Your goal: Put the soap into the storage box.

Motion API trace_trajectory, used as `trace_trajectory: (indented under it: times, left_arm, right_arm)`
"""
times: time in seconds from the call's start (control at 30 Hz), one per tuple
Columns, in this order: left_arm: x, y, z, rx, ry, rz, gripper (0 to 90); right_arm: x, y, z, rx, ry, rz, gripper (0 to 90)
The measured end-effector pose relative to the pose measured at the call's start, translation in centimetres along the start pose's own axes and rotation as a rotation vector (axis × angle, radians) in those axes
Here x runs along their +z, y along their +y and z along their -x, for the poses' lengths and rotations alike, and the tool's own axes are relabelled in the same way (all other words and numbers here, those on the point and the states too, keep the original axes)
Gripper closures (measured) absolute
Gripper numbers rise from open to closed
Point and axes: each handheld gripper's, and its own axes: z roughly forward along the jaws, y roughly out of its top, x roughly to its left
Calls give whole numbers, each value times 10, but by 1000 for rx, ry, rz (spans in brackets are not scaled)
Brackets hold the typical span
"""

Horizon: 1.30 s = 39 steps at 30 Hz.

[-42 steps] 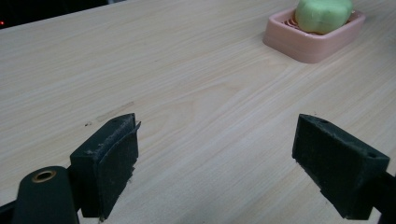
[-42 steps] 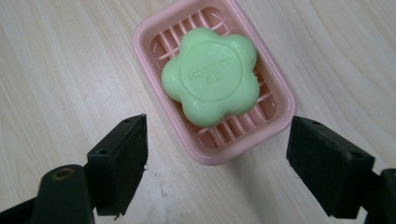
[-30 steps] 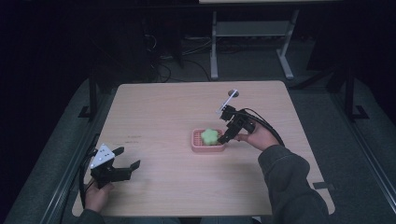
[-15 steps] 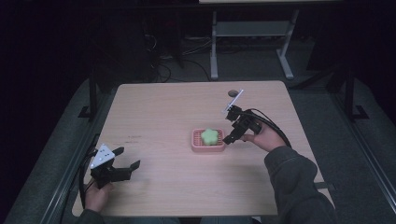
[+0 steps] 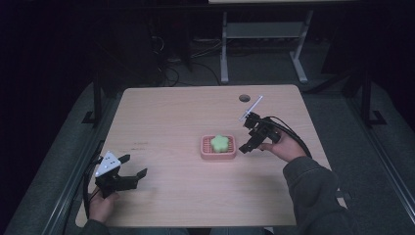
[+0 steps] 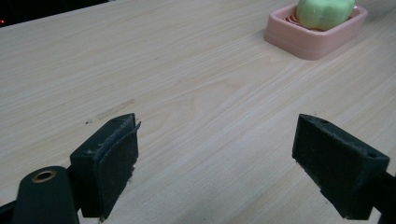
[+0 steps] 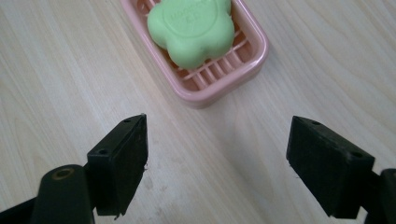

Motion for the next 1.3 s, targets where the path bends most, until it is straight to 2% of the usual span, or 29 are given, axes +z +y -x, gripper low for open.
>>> trace_trajectory:
  times: [1.13, 1.3]
  left_arm:
    - [0, 0, 1, 1, 4, -8, 141]
    - [0, 0, 1, 2, 4, -8, 141]
  right_arm:
    - [0, -45, 3, 35, -1, -3, 203]
    - [-1, -54, 3, 52, 5, 3, 203]
